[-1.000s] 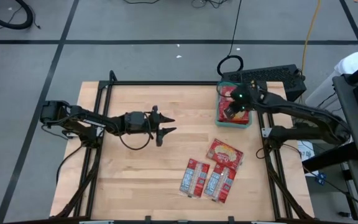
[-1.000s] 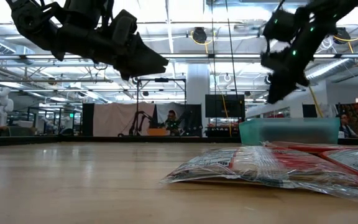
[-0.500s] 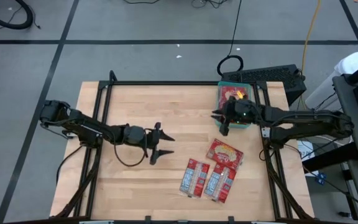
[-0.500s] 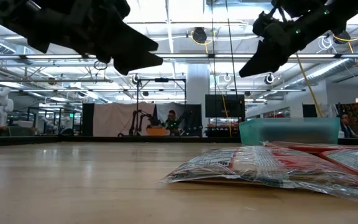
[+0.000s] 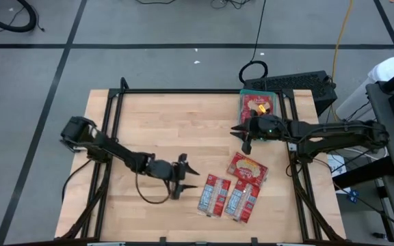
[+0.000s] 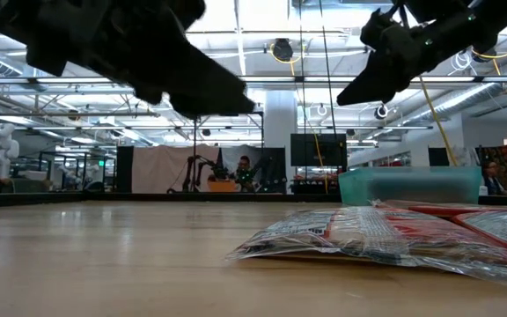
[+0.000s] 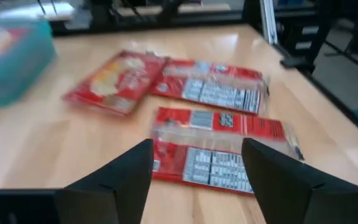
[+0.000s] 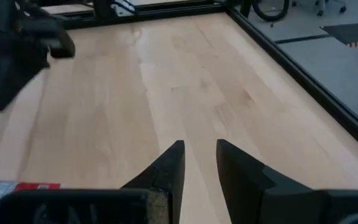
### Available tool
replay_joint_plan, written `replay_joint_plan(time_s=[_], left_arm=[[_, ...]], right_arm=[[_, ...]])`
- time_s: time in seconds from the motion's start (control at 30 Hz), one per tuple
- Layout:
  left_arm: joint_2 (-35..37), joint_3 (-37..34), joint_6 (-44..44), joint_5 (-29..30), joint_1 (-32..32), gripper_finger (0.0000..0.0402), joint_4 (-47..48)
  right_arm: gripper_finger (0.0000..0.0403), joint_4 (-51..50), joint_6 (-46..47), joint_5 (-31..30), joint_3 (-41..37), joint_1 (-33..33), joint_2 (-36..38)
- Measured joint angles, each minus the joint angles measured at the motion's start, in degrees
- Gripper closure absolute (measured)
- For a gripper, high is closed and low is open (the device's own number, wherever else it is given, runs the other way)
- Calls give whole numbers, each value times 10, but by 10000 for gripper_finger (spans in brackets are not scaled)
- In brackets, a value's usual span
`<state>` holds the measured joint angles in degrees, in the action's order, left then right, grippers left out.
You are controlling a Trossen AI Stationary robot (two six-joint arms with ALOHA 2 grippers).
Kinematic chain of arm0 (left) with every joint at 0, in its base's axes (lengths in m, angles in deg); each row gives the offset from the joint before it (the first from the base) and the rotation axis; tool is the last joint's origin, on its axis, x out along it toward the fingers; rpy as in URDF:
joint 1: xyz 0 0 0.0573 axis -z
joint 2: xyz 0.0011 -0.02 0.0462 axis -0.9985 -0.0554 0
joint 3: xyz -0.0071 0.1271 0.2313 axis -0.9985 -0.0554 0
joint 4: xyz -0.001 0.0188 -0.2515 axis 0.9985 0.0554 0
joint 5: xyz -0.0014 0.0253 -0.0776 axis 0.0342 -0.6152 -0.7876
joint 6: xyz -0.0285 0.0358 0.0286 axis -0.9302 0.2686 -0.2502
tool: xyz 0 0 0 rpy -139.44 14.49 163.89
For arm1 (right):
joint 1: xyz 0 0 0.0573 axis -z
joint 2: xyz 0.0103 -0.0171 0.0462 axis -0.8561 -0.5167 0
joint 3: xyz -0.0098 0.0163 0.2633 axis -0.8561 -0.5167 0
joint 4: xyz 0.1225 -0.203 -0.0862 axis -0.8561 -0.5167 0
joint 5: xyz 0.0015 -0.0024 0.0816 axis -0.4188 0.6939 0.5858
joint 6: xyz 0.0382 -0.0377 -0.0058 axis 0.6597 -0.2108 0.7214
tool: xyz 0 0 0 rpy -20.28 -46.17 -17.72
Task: Sort popcorn bags into baskets
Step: Put the left red popcorn bag into the green bin
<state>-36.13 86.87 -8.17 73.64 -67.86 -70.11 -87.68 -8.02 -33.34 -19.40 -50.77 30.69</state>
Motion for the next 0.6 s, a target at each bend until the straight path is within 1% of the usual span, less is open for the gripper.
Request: replay_joint_plan(time_s=[0.13, 0.23, 0.3, 0.43, 0.53, 0.6], left_arm=[[-53, 40, -21, 2, 28, 170, 36], [-93, 70, -14, 2, 67, 167, 53], [-126, 92, -12, 10, 89, 156, 52], [-189, 138, -3, 35, 117, 119, 53], [-223, 171, 23, 79, 129, 99, 52], [-239, 189, 48, 106, 136, 96, 51]], right_arm=[[319, 0, -1, 0, 0, -10, 0], [319, 0, -2, 0, 0, -15, 0], [319, 0, -3, 0, 0, -16, 0], [319, 9, -3, 0, 0, -17, 0], [319, 19, -7, 1, 0, -20, 0], [319, 20, -11, 2, 0, -26, 0]])
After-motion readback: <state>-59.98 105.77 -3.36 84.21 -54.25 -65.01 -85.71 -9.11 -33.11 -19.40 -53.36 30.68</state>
